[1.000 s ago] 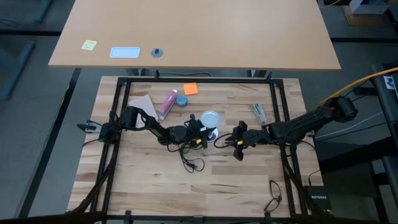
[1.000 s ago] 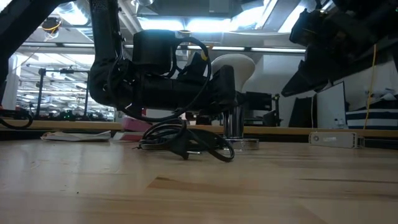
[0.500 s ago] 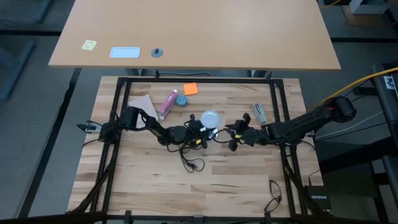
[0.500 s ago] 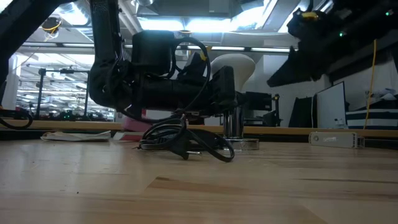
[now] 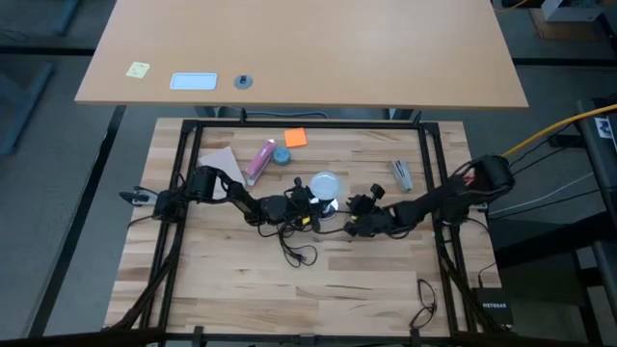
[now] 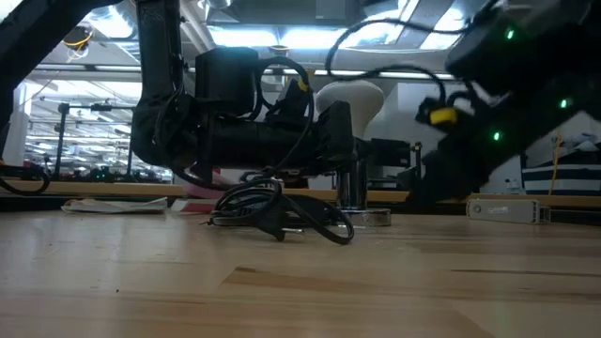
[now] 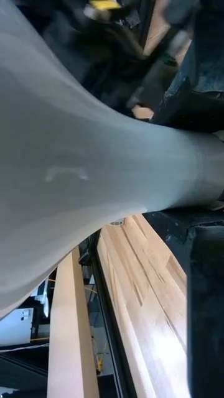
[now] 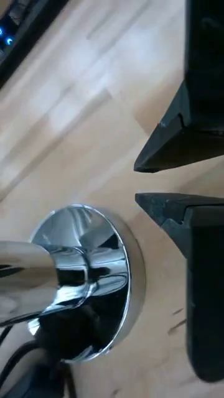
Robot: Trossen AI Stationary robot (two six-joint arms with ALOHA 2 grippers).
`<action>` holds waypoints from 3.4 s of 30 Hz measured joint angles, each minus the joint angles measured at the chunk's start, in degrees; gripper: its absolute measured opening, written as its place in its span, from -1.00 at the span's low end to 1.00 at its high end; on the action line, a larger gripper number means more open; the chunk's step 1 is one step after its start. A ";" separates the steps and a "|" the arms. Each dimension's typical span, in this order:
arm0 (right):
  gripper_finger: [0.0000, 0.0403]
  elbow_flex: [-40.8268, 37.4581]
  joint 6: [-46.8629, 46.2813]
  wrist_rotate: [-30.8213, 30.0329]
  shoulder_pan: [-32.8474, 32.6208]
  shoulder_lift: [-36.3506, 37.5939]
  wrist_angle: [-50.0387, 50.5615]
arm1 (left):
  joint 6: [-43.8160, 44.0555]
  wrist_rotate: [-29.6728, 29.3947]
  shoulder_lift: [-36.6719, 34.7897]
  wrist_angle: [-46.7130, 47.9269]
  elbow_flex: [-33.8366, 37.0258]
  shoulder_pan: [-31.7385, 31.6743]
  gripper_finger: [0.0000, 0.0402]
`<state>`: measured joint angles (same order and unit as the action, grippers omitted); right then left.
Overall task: Screw lightbulb
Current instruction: Remove the lightbulb from the lamp
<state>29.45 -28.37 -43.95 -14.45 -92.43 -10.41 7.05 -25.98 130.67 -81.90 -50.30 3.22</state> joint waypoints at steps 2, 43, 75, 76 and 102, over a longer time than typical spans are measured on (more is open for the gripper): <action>-0.63 0.01 -0.18 -0.13 0.52 -3.47 -3.21 | -0.01 -0.09 -0.02 0.10 -0.02 0.07 -0.31; -0.63 6.05 -4.40 17.85 -1.13 -9.52 -24.82 | -5.91 -2.32 -0.13 2.27 -0.26 -0.44 -0.31; -0.63 5.40 3.58 7.73 6.70 -1.74 0.00 | -1.22 -0.85 -0.07 1.04 0.00 3.43 -0.31; -0.63 5.40 3.59 8.60 6.80 -2.49 -0.73 | -1.20 -0.81 -0.07 1.06 0.00 3.43 -0.31; -0.64 5.18 -9.71 13.97 -2.07 -7.93 -6.46 | -2.64 -2.62 -0.18 0.55 -0.04 2.95 -0.31</action>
<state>34.63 -38.08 -29.99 -16.52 -100.36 -16.87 4.40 -28.60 130.50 -81.35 -50.35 6.17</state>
